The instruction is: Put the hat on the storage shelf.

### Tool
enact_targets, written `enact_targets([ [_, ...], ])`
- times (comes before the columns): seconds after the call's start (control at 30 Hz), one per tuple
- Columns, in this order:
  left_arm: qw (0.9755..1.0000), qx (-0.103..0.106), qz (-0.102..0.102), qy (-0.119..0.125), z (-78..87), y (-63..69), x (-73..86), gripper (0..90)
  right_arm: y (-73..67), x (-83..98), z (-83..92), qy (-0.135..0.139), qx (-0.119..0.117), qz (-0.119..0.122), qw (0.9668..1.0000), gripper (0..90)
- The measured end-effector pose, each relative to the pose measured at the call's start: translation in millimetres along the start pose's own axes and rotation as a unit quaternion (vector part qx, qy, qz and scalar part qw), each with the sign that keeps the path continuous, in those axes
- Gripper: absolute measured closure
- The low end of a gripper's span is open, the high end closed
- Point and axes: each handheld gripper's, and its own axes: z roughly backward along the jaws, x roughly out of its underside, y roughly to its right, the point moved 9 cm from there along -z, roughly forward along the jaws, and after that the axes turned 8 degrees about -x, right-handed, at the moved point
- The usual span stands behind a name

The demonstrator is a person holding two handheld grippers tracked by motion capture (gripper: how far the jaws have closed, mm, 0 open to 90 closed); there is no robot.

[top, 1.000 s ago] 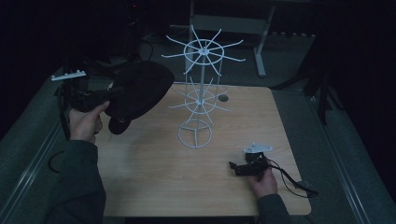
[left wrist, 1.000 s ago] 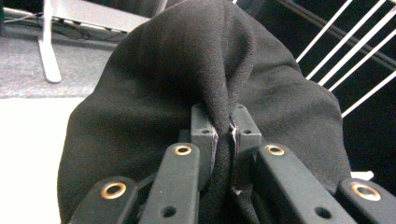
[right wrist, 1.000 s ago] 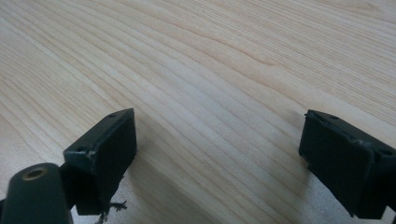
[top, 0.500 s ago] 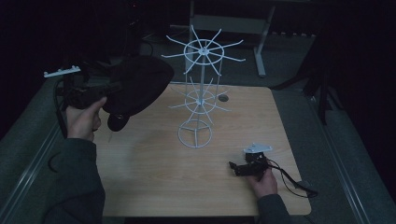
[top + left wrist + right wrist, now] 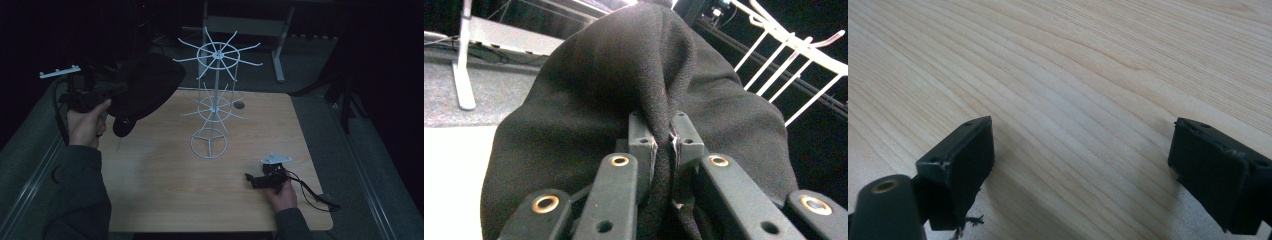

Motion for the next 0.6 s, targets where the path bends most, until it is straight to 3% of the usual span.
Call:
enact_targets([
  [0.2,0.9999,-0.001,0.01,0.01,0.9,-1.7,-6.3,84.0,0.0,0.0,0.0,0.0,0.0,0.0,1.0,10.9],
  [0.6,0.9993,-0.002,0.009,0.037,0.4,2.9,-19.2,84.1,0.0,0.0,0.0,0.0,0.0,0.0,1.0,10.9],
])
